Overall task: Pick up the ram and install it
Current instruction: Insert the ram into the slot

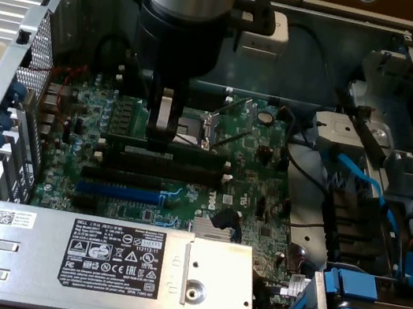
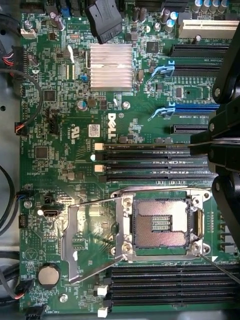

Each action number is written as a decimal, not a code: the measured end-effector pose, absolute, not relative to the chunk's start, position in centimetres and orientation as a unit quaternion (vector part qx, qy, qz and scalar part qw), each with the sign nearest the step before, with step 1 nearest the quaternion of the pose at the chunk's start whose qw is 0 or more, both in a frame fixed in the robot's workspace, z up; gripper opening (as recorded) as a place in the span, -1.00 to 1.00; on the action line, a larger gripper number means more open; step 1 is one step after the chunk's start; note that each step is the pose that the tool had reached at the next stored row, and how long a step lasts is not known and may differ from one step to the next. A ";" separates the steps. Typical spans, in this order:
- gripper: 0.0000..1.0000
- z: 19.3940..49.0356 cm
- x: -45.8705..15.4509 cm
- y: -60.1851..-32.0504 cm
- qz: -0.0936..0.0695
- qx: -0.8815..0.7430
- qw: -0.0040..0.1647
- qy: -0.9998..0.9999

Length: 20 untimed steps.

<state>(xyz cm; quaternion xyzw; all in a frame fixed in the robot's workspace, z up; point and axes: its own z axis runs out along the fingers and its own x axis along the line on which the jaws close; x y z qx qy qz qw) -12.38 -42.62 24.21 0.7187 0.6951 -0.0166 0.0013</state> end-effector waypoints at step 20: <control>-0.76 24.2 -12.4 -42.6 -0.018 0.717 -0.001 0.697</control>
